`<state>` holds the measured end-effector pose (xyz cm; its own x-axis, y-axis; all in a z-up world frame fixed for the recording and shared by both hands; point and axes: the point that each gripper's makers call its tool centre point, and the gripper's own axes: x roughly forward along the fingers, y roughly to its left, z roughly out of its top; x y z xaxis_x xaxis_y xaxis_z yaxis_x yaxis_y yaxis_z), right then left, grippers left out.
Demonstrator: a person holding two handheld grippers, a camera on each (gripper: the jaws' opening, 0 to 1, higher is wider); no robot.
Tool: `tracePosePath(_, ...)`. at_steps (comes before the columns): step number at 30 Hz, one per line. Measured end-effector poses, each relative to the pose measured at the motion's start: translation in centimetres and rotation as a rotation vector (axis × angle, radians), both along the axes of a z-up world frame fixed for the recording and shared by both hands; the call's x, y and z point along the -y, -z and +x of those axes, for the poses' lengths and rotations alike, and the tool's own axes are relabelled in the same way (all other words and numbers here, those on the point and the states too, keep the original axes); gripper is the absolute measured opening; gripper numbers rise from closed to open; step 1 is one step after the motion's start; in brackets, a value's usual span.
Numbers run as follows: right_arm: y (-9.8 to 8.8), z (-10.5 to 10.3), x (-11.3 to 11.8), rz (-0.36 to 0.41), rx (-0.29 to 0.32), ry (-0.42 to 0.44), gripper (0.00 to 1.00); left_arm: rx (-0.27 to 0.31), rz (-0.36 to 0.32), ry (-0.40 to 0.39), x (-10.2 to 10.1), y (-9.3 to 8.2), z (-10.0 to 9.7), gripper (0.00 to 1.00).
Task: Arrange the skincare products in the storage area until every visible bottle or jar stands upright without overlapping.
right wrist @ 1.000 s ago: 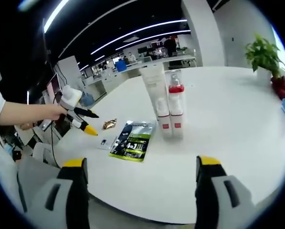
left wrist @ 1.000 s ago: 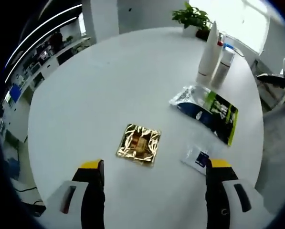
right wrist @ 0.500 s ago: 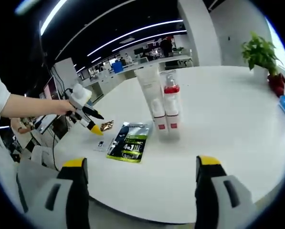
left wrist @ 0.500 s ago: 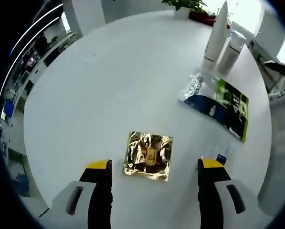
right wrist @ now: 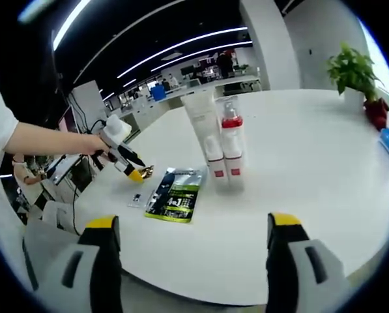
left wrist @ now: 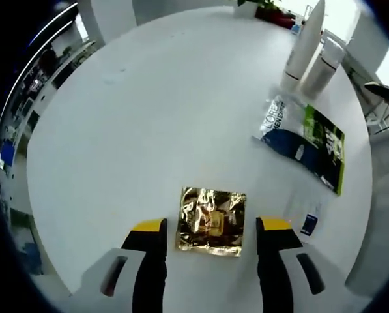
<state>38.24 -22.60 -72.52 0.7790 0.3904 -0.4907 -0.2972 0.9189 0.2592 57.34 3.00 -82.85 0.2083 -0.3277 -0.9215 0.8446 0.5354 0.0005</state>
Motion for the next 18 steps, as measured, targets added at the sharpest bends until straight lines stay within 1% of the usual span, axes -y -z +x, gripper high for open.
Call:
tracePosePath(2,0.0,0.0,0.0,0.001,0.0,-0.001,0.94,0.0,-0.002,0.005,0.0,-0.1,0.0,0.46)
tracePosePath(3,0.0,0.0,0.0,0.001,-0.001,-0.002,0.94,0.001,-0.004,0.014,0.1,-0.2,-0.1,0.4)
tracePosePath(4,0.0,0.0,0.0,0.001,-0.001,-0.002,0.94,0.005,-0.008,0.028,0.2,-0.3,-0.1,0.37)
tracePosePath(9,0.0,0.0,0.0,0.002,-0.001,0.0,0.94,-0.009,-0.009,0.055,0.9,-0.8,-0.6,0.36)
tracePosePath(10,0.0,0.0,0.0,0.003,0.0,0.001,0.94,-0.006,-0.008,0.064,1.0,-1.0,-0.7,0.31)
tracePosePath(11,0.0,0.0,0.0,0.004,0.0,0.001,0.94,0.006,-0.01,0.112,1.3,-1.5,-0.7,0.13)
tracePosePath(12,0.0,0.0,0.0,0.004,0.0,0.001,0.94,0.039,-0.022,0.14,1.6,-2.0,-0.3,0.0)
tracePosePath(13,0.0,0.0,0.0,0.004,0.0,0.001,0.94,0.074,0.008,0.102,1.0,-2.7,0.2,0.06)
tracePosePath(14,-0.1,0.0,0.0,0.004,0.001,0.001,0.94,0.041,-0.012,0.108,1.5,-3.1,-0.2,0.05)
tracePosePath(15,-0.1,0.0,0.0,0.003,0.002,0.0,0.94,0.041,-0.014,0.116,1.5,-3.5,-0.2,0.02)
tracePosePath(16,-0.1,0.0,0.0,0.003,0.003,0.0,0.94,0.05,-0.015,0.141,1.7,-3.9,-0.2,0.01)
tracePosePath(17,-0.1,0.0,0.0,0.003,0.003,-0.001,0.94,0.057,-0.008,0.142,1.6,-4.0,-0.1,0.04)
tracePosePath(18,-0.1,0.0,0.0,0.003,0.003,0.0,0.94,0.057,0.002,0.137,1.4,-4.0,0.0,0.09)
